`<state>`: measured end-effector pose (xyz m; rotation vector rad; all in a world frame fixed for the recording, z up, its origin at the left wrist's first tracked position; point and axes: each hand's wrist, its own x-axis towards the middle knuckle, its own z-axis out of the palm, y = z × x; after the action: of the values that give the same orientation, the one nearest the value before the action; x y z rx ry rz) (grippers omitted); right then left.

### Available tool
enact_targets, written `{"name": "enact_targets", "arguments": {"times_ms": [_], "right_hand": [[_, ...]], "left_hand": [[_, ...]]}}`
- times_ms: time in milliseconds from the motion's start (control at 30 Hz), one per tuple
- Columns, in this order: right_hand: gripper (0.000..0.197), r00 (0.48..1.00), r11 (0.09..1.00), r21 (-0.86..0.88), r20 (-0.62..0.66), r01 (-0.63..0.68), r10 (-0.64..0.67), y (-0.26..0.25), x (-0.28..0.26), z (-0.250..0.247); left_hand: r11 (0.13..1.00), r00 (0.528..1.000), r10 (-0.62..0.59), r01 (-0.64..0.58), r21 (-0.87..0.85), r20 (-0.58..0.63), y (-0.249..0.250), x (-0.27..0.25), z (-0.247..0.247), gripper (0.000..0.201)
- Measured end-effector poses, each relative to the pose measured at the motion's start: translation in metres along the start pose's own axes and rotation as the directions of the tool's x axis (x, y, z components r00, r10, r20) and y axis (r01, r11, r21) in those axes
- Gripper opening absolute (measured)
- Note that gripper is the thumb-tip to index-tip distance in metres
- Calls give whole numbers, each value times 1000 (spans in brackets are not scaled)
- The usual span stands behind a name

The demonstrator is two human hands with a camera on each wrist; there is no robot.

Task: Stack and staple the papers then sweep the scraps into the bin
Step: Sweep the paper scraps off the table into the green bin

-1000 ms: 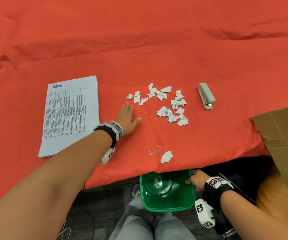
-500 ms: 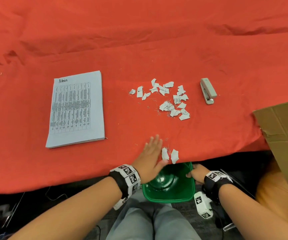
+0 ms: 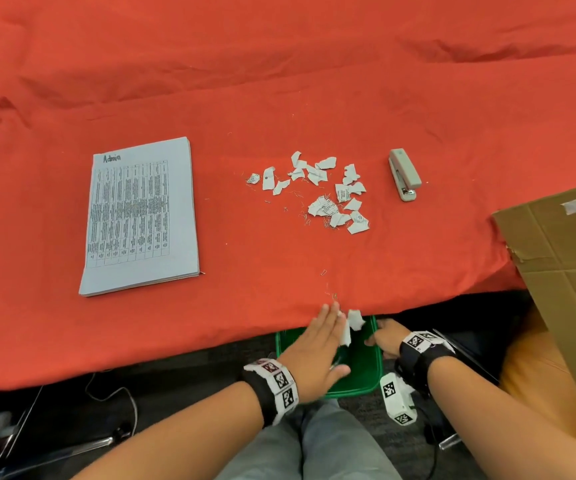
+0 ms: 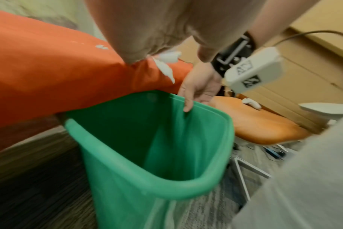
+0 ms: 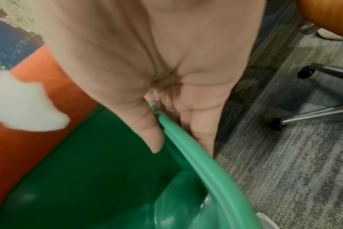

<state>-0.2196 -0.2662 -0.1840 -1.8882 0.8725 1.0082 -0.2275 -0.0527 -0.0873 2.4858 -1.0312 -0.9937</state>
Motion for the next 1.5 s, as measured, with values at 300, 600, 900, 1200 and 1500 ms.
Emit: {"name": "enact_targets", "arguments": {"times_ms": [300,600,900,1200,1500], "right_hand": [[62,1000,996,-90,-8,-10,9,-2,1,-10],[36,999,998,-65,28,-16,18,-5,-6,-11],[39,998,999,-11,54,-43,43,-3,1,-13],[13,996,994,-65,-5,-86,86,-2,6,-19],[34,995,992,-78,9,-103,104,-7,1,-19]], "left_hand": [[997,911,55,-69,-20,-409,-15,18,-56,40],[984,998,-33,43,173,-58,-17,33,-32,74],[991,988,129,-131,-20,-79,-19,0,-52,51],[719,601,-693,610,-332,-397,-186,63,-177,74],[929,914,-365,370,-7,-178,-131,64,-132,82]]}}
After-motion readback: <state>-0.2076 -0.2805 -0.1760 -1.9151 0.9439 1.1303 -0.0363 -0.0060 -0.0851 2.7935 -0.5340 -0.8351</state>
